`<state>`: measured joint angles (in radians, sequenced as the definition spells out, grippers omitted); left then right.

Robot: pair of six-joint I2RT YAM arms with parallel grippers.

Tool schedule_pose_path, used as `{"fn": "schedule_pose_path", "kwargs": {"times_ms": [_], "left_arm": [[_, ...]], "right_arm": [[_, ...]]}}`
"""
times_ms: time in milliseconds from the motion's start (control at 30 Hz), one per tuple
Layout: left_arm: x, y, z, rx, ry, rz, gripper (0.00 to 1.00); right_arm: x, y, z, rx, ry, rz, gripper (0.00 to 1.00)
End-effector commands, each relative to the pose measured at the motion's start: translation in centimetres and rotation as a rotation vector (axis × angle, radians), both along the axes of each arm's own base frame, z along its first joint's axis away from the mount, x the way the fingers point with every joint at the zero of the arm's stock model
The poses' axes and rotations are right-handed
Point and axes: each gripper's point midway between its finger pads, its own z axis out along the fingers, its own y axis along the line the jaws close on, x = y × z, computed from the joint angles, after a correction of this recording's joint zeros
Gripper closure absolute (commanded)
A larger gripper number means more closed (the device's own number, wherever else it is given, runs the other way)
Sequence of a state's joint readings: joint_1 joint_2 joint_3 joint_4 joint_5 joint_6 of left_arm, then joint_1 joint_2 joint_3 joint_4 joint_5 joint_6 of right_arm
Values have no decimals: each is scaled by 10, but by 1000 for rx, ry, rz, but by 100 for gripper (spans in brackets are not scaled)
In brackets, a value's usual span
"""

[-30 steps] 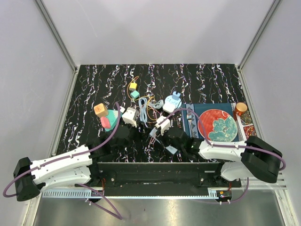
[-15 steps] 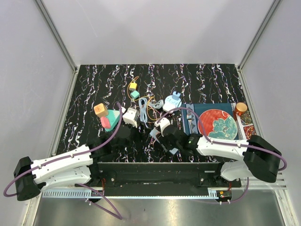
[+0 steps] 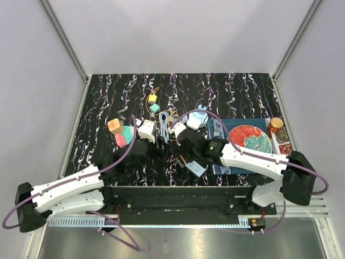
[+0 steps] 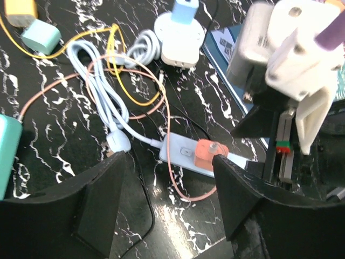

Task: Insert the plug
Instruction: Insert the plug into the socket, then press the plug into the socket.

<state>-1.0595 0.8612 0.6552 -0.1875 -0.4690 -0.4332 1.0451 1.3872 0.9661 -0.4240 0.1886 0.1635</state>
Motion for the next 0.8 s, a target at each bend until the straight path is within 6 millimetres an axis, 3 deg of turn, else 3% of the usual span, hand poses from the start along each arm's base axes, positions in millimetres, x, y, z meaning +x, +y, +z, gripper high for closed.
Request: {"fn": "schedule_pose_path", "kwargs": {"times_ms": [0,67,100,200,233,300,333,467,667,767], "left_arm": [[10,13,39,-18,-67,30,31],[10,16,46,-19,-76,17,30],[9,18,45,-10,-73,14,29],[10,24,49,-1,-77,6,28],[11,26,53,3,-85,8,28],[15,33,57,12,-93,27,28],[17,36,60,22,-107,30,28],[27,54,74,56,-154,71,28],[42,77,83,134,-224,140,27],[45,84,78,144,-233,164,28]], "right_arm": [[-13,-12,1,-127,93,76,23],[-20,-9,15,-127,127,114,21],[-28,-19,17,-168,162,134,20],[-38,-22,41,-173,202,169,18],[-36,-15,58,-140,193,172,17],[-33,-13,69,-139,199,159,16],[-27,-5,87,-99,175,151,16],[-6,11,90,-94,188,109,15],[31,19,64,-107,298,21,17],[33,25,53,-105,364,28,19]]}}
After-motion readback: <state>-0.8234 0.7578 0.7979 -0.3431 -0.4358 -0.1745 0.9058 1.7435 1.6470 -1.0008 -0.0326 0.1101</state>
